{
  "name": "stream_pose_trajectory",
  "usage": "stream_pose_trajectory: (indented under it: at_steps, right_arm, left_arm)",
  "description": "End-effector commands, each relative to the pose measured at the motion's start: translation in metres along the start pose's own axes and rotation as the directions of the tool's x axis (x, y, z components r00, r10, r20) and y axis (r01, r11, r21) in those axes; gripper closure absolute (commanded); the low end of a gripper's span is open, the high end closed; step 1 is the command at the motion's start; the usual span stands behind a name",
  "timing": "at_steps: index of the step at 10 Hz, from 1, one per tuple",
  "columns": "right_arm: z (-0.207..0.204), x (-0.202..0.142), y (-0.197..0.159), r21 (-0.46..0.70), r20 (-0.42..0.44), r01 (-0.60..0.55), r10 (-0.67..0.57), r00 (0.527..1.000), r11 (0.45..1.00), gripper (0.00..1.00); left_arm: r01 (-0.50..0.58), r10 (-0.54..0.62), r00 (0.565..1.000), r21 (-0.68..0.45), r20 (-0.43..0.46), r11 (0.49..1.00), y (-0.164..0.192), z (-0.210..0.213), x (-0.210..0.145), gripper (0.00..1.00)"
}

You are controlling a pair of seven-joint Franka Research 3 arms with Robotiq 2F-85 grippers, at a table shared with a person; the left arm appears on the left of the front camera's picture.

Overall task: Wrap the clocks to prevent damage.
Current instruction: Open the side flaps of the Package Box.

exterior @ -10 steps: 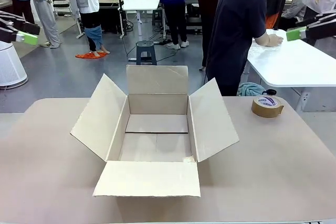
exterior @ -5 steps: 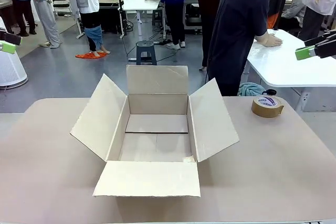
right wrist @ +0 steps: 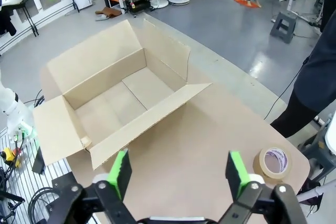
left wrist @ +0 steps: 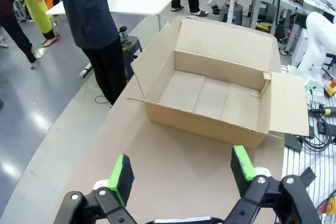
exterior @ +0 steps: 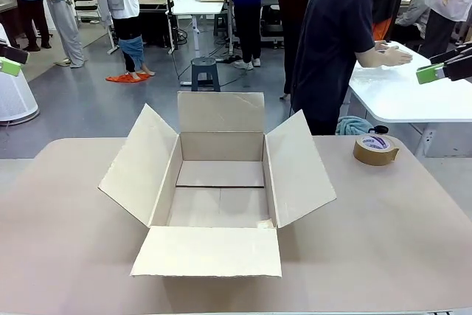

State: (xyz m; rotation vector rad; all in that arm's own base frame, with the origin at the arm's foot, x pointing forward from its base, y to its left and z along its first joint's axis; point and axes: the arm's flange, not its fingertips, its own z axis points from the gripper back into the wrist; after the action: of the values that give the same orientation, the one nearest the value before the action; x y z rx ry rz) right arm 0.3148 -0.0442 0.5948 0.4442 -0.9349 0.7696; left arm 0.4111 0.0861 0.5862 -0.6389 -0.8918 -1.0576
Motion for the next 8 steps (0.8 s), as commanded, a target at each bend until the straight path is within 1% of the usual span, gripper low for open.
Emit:
stream_pose_trajectory:
  at_steps: [1,2,3,4,5,6,7,8]
  right_arm:
    - [0.0005,0.0008,0.0043,0.009,-0.005,-0.012,0.012,1.000,1.000,0.60]
    - [0.0009,0.0012,0.0059,0.011,-0.009,-0.008,0.008,1.000,1.000,0.89]
    - [0.0002,0.0017,0.0061,0.013,-0.012,-0.005,0.006,1.000,1.000,1.00]
    - [-0.0006,0.0023,0.0063,0.016,-0.017,-0.005,0.005,1.000,1.000,1.00]
    - [-0.0014,0.0038,0.0066,0.014,-0.023,-0.004,0.005,1.000,1.000,1.00]
    - [-0.0019,0.0051,0.0067,0.004,-0.037,-0.004,0.004,0.999,1.000,0.98]
    - [-0.0027,0.0058,0.0075,0.002,-0.047,-0.002,0.002,0.999,1.000,1.00]
    - [-0.0030,0.0062,0.0083,0.001,-0.054,-0.002,0.002,0.999,1.000,1.00]
  left_arm:
    - [0.013,-0.013,1.000,-0.005,-0.006,1.000,-0.0013,-0.0008,0.0036,0.59]
    - [0.010,-0.010,1.000,-0.002,-0.013,1.000,-0.0035,0.0009,0.0026,1.00]
    - [0.010,-0.010,1.000,-0.005,-0.021,1.000,-0.0040,-0.0004,0.0041,0.64]
    - [0.010,-0.011,1.000,-0.010,-0.023,1.000,-0.0048,-0.0010,0.0040,1.00]
    - [0.013,-0.014,1.000,-0.012,-0.024,1.000,-0.0047,0.0001,0.0039,1.00]
    - [0.013,-0.013,1.000,-0.011,-0.025,1.000,-0.0062,0.0000,0.0033,1.00]
    - [0.017,-0.017,1.000,-0.014,-0.026,1.000,-0.0077,-0.0008,0.0029,1.00]
    - [0.019,-0.020,0.999,-0.016,-0.030,1.000,-0.0085,-0.0011,0.0029,1.00]
